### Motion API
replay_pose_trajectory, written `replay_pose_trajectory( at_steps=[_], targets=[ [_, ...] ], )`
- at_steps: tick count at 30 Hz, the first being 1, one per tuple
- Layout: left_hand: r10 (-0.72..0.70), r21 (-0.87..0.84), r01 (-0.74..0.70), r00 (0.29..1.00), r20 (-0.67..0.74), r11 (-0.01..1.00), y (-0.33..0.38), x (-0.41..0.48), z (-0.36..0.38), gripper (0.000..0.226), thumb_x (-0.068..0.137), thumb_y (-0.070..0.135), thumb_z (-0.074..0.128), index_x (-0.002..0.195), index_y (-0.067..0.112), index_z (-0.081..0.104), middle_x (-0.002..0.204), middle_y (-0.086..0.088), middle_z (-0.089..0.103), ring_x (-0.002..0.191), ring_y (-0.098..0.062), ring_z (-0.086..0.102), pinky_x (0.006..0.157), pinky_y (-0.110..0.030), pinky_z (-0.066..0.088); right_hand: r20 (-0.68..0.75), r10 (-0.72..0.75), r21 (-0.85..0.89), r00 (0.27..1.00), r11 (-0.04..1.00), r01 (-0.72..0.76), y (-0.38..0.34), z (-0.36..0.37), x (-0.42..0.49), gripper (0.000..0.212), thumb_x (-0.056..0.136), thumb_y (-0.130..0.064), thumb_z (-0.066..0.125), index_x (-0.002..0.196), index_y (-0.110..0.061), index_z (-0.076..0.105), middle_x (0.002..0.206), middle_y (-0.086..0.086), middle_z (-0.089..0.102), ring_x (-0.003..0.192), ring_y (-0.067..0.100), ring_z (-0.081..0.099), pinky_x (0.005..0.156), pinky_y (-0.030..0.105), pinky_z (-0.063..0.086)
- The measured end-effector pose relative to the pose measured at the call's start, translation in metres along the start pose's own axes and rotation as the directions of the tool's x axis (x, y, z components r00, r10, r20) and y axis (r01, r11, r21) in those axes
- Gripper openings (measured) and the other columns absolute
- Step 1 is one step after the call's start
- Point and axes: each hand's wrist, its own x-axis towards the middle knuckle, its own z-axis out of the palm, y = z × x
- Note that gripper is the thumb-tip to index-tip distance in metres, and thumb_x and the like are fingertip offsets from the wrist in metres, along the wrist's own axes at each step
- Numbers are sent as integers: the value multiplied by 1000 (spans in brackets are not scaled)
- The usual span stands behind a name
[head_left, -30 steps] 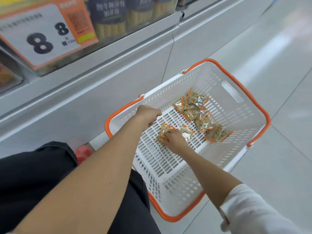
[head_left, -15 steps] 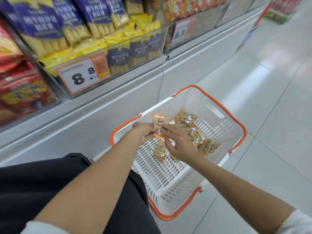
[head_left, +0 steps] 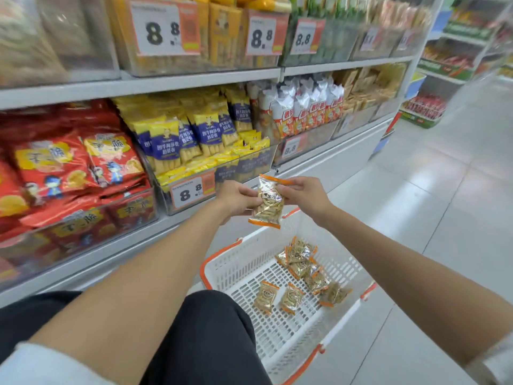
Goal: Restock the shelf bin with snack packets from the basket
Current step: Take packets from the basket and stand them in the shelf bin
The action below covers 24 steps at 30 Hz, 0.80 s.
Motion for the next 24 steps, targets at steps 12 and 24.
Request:
replay_pose_trajectory(
  at_steps=[12,24],
  targets=[
    [271,152,-251,954,-130,956,142,-85,-108,19,82,0,73,100,0,67,76,-4,63,64,-10,62,59,-19,57,204,-235,-368,950,881,297,-216,31,4,9,86,-14,73,88,-6,75,55,-10,65,49,-3,59,52,12,46],
    [535,246,-481,803,-261,842,256,-124,-225,13,88,14,68,79,6,71,67,-6,64,65,-17,59,70,-32,59,352,-563,-542,748,529,653,-345,114,36,16,80,-26,77,83,-16,65,69,-6,56,57,5,46,52,18,35]
  ],
)
